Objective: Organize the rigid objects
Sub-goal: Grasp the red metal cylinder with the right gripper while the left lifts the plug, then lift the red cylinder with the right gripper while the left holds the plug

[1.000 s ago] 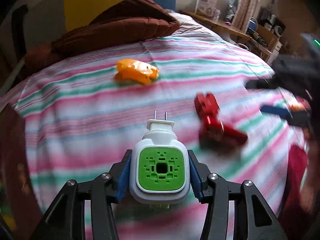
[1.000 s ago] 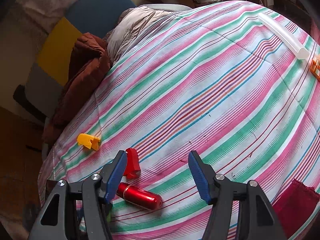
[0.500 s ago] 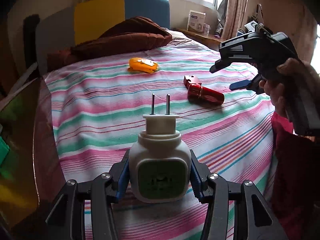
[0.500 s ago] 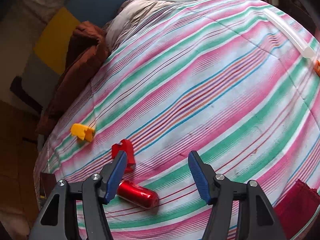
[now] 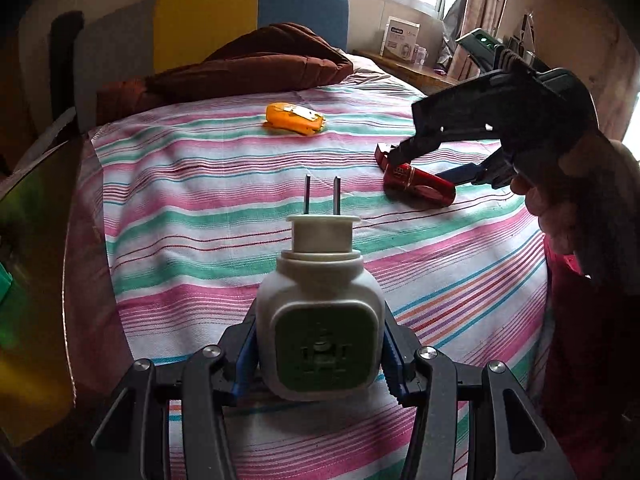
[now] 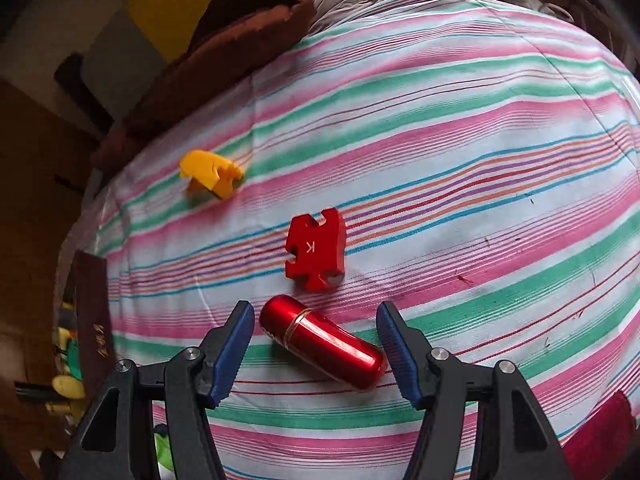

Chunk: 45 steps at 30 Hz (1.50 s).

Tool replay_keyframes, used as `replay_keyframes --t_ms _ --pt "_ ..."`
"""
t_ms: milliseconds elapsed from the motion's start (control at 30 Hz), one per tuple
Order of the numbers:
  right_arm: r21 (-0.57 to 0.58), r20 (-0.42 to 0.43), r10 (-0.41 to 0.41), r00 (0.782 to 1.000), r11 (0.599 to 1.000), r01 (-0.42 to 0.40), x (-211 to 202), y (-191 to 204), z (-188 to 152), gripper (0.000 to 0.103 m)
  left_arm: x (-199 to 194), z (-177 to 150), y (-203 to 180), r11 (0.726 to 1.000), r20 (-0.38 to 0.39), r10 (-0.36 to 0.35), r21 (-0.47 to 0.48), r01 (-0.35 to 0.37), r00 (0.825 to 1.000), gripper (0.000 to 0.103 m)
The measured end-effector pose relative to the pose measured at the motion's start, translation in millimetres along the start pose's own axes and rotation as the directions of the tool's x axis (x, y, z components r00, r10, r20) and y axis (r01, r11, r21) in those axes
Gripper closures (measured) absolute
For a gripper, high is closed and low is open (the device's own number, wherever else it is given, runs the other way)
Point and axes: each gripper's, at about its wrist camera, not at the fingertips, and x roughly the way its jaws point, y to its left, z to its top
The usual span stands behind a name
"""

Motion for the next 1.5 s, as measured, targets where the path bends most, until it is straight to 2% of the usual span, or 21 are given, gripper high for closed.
replay_keyframes --t_ms 33,100,167,267,500,700,867,1333,1500 --pt "-0.040 -0.002 -0.006 1.000 0.999 0.006 1 5 -2 0.059 0 0 0 1.000 -0.004 0.001 0.001 -0.001 1.000 0.050" --pt "-0.166 0.006 -0.042 0.999 0.985 0.043 3 26 -9 0.075 1 1 1 1.000 -0.013 -0.002 -0.002 0.002 1.000 0.050" --pt "-0.265 -0.002 -0.077 0.997 0.962 0.074 10 41 -19 0.076 2 2 3 1.000 -0.022 -0.005 -0.009 0.005 1.000 0.050" --pt "-0.310 -0.017 -0.092 0.996 0.947 0.082 18 46 -25 0.077 3 3 3 1.000 -0.033 -0.004 -0.014 0.004 0.999 0.050" --pt "-0.269 -0.033 -0.044 0.998 0.962 0.034 20 37 -25 0.077 6 5 2 1.000 -0.047 0.006 -0.016 -0.006 0.999 0.051" --pt "-0.289 -0.017 -0.049 0.999 0.956 0.042 18 36 -21 0.077 7 8 3 1.000 -0.063 0.005 -0.030 -0.007 0.998 0.050" --pt "-0.348 0.010 -0.084 0.996 0.934 0.082 15 46 -28 0.077 7 8 2 0.999 -0.067 0.008 -0.030 -0.010 0.998 0.050" --pt "-0.364 0.017 -0.092 0.996 0.927 0.092 12 45 -27 0.075 13 17 2 1.000 -0.102 0.014 -0.022 -0.016 0.995 0.050" --pt "-0.368 0.018 -0.074 0.997 0.927 0.076 15 51 -31 0.067 20 25 -3 1.000 -0.110 0.028 0.010 -0.027 0.993 0.041"
